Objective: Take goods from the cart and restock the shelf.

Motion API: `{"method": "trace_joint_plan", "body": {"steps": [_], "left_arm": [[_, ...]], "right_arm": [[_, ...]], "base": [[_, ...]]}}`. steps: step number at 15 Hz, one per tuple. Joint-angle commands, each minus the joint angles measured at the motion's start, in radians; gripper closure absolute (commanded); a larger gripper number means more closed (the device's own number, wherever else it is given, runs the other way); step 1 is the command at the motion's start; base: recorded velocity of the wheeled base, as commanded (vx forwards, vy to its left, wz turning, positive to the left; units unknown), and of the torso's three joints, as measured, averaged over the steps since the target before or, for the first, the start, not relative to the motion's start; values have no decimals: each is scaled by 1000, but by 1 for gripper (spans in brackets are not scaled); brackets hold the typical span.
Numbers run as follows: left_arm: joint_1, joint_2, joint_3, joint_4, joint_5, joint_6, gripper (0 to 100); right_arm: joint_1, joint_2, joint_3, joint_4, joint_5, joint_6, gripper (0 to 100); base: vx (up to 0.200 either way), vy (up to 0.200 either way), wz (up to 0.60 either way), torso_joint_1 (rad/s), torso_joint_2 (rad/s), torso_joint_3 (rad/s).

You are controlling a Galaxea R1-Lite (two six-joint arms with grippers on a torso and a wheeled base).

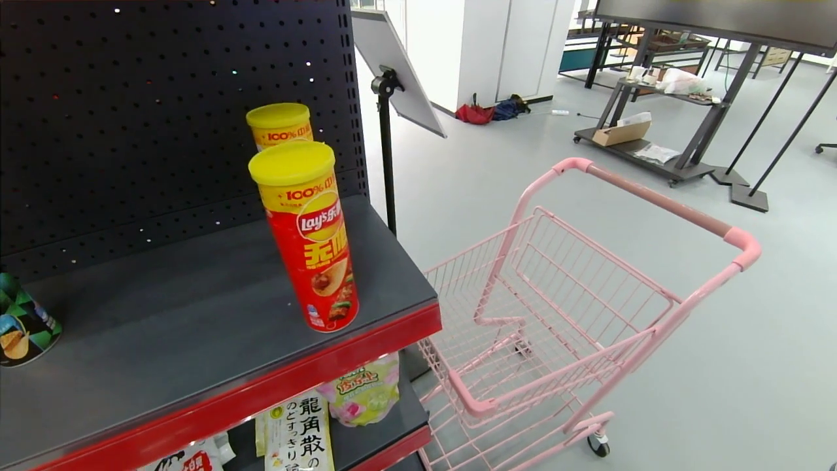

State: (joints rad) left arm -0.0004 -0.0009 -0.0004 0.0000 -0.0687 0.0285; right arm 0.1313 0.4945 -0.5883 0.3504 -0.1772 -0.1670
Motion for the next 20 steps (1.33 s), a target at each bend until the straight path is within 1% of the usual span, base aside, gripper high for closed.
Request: {"method": "trace_joint_plan", "body": {"steps": [1, 3, 5, 9, 12, 15, 20], "left_arm": [[0, 1, 0, 0, 1, 1, 0], [0, 1, 0, 0, 1, 1, 0], [0, 1, -1, 0, 1, -1, 0], [-1, 1, -1, 0, 1, -1, 0], [-1, 1, -1, 0, 0, -7, 0], [-1, 1, 0, 0, 0, -7, 0], [0, 1, 0, 0, 0, -7, 0]], "right_arm": [[1, 27, 1, -2, 2, 0, 100], [2, 44, 1, -1, 7, 4, 100], [2, 62, -1, -10, 33, 11, 100], [1, 53, 22, -10, 30, 34, 100], [1, 22, 56, -10, 28, 32, 100], [4, -43, 111, -10, 32, 27, 100], [8, -45, 116, -11, 35, 27, 100]], "base": [[0, 0, 0, 198, -515, -315], [0, 0, 0, 178, -432, -261], [0, 0, 0, 154, -391, -232], [0, 0, 0, 160, -373, -224], [0, 0, 0, 28, -60, -34], [0, 0, 600, 6, -7, -4], [0, 0, 600, 3, 1, 0]]}}
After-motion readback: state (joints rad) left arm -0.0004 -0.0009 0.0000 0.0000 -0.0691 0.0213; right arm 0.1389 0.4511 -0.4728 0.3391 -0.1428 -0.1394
